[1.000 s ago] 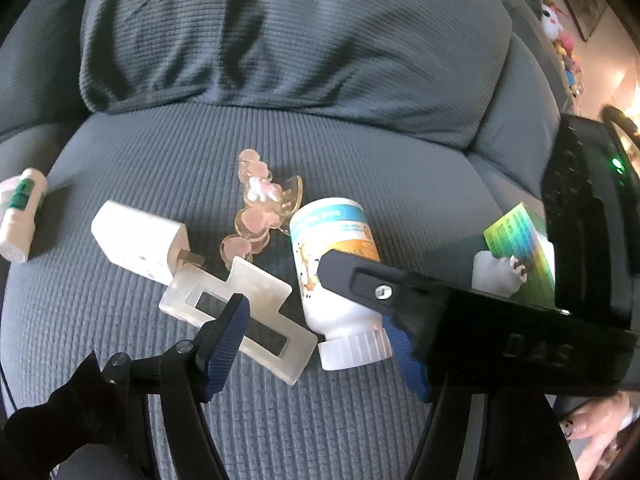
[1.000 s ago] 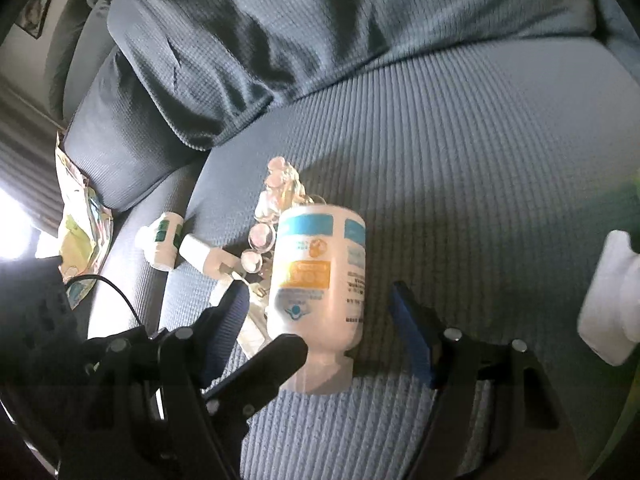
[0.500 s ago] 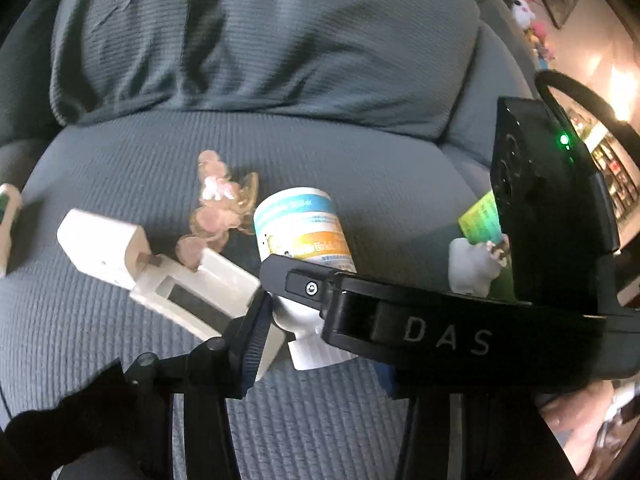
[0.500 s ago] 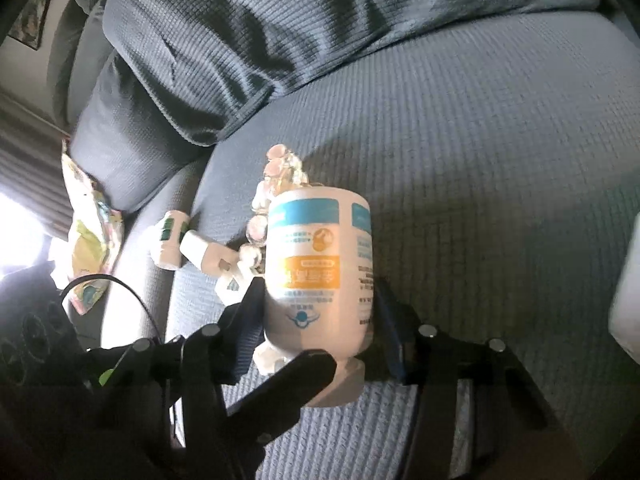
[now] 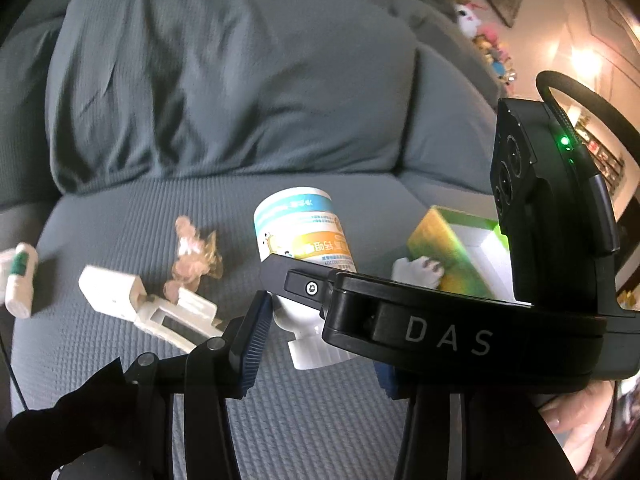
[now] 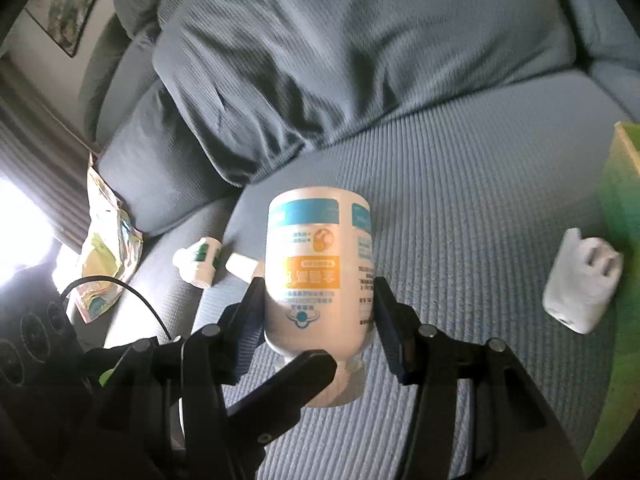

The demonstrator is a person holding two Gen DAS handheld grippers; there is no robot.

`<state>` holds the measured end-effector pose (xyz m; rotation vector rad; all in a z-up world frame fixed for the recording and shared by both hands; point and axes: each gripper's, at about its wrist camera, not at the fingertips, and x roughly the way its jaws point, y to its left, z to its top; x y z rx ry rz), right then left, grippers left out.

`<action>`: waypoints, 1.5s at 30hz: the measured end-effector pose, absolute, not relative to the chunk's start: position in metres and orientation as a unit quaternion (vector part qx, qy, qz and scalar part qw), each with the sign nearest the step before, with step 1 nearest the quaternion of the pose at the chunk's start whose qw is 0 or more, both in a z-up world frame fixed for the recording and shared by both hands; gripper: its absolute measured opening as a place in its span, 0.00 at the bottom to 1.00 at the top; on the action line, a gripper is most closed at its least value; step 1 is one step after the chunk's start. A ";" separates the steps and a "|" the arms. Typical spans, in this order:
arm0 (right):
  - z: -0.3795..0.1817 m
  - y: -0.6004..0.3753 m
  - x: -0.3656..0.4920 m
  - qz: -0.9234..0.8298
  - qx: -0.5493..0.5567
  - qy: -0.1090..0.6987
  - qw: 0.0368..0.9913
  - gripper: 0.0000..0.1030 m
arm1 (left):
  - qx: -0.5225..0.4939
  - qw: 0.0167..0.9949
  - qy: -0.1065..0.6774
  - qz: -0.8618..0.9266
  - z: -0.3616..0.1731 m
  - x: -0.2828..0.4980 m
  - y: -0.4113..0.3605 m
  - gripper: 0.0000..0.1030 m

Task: Organize rigid objects
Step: 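Carry the white supplement bottle with the right gripper and release it into the box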

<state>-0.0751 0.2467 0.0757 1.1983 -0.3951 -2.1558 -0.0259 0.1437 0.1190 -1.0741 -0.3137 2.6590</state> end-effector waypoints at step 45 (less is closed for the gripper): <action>0.130 0.449 0.011 -0.912 0.345 -0.194 0.108 0.51 | -0.301 0.344 -0.067 0.887 0.149 -0.014 0.327 0.46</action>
